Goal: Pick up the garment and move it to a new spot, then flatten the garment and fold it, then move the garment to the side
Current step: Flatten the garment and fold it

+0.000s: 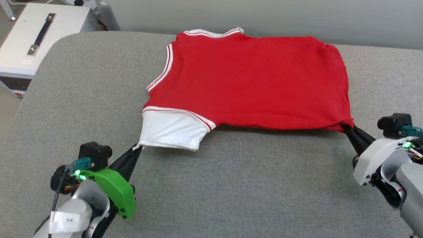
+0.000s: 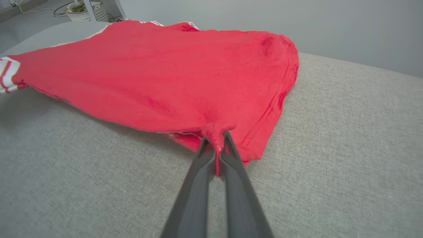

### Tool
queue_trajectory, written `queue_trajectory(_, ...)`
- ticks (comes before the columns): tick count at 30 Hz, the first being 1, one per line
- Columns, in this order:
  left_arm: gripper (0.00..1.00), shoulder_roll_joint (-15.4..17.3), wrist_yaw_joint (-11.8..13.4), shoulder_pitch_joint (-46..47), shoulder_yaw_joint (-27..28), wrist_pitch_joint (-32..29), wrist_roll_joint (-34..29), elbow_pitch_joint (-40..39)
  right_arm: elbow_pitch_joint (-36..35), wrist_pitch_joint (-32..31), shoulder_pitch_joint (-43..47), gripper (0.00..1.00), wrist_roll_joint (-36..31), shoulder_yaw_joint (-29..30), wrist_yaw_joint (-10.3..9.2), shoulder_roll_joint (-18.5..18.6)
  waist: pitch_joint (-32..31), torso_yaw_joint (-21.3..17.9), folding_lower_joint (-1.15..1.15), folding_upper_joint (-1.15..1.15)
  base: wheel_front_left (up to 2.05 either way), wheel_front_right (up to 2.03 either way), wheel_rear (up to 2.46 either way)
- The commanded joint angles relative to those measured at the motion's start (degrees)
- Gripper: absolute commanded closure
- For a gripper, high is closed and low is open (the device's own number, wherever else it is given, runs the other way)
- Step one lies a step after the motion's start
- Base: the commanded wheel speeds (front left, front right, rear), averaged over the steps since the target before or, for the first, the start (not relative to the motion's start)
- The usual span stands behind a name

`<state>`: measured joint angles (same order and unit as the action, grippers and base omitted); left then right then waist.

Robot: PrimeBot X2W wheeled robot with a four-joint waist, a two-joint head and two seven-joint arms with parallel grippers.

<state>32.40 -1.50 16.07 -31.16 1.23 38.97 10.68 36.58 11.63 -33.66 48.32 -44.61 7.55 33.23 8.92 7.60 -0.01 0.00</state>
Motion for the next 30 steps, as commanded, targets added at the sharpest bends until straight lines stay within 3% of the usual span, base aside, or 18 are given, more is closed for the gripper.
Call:
queue_trajectory(1,1.0,1.17,0.31,-2.09,-0.27,-0.86,0.65,-1.33,-0.34,0.53,1.51,1.0,0.84,0.12,-0.06,0.44,-2.13,0.57,0.01,0.0,0.0,0.0,0.0)
queue_trajectory(15,1.0,7.66,0.86,-15.84,-3.09,-9.78,6.6,-13.27,-5.35,-0.81,13.86,1.0,5.88,-0.68,-0.06,3.99,-9.8,0.67,0.01,0.0,0.0,0.0,0.0)
queue_trajectory(30,1.0,13.68,-0.29,-26.74,-4.27,-13.64,13.45,-22.31,-19.43,-9.03,30.62,1.0,12.05,2.93,-0.06,10.44,-13.87,-0.28,0.01,0.0,0.0,0.0,0.0)
